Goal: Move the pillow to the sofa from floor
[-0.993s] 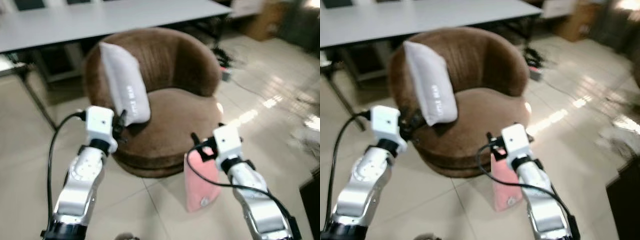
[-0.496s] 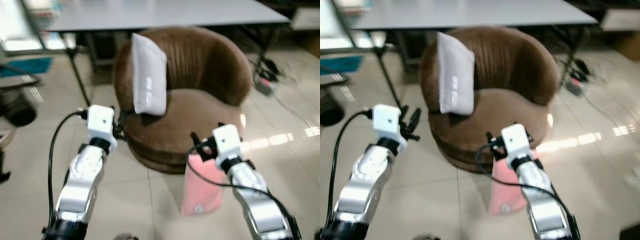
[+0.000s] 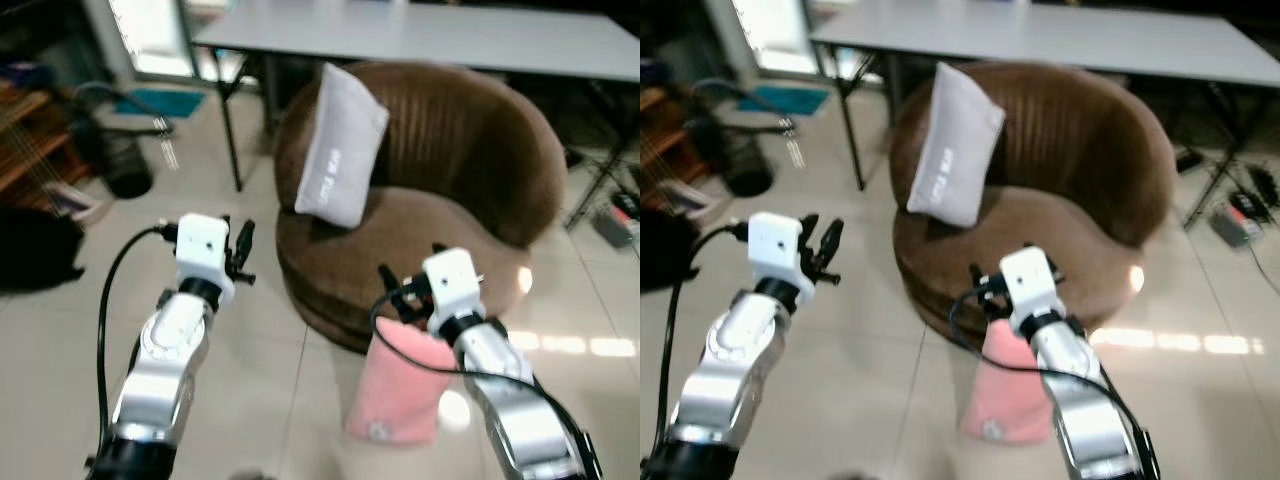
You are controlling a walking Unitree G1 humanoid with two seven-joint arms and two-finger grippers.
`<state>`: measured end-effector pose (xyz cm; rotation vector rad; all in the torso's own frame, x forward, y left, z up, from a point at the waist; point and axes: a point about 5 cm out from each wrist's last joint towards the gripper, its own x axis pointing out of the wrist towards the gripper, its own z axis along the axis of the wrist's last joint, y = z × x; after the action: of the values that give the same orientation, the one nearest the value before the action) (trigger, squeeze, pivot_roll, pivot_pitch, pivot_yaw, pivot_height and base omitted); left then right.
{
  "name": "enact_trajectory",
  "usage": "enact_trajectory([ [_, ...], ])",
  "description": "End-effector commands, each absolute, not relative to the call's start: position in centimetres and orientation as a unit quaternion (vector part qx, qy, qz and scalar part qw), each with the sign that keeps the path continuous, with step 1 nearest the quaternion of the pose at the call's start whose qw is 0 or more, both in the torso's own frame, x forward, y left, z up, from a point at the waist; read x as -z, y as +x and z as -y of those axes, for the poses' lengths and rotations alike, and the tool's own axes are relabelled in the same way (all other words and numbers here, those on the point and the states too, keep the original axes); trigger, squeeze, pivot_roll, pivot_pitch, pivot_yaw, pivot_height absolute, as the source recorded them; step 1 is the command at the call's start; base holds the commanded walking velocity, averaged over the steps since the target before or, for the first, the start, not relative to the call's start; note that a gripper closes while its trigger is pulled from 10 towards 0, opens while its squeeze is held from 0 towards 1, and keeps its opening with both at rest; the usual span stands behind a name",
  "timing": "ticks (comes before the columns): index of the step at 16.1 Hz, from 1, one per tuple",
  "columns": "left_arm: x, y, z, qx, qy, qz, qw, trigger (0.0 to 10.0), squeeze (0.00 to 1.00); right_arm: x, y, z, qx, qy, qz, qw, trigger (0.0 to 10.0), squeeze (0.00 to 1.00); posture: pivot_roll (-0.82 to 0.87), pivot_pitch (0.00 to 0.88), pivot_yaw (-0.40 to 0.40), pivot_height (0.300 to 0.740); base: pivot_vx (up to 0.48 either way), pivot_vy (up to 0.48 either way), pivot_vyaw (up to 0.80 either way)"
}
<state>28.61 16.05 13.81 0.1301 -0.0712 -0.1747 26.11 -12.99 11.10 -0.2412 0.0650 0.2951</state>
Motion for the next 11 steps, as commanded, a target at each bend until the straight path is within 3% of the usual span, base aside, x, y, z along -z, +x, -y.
enact_trajectory([
  [1, -13.75, 28.55, -16.52, 0.08, 0.071, 0.032, 0.994, 10.0, 0.0, -11.43, 26.16, 12.72, -0.152, -0.118, -0.024, 0.981, 10.0, 0.0, -0.05, 0.0, 0.011, 0.74, 0.0, -0.48, 0.8],
  [11, -13.73, 28.56, -16.48, 0.08, 0.069, 0.037, 0.994, 10.0, 0.0, -11.45, 26.28, 12.64, -0.158, -0.121, -0.025, 0.98, 10.0, 0.0, -0.06, 0.001, 0.008, 0.74, 0.0, -0.48, 0.8],
])
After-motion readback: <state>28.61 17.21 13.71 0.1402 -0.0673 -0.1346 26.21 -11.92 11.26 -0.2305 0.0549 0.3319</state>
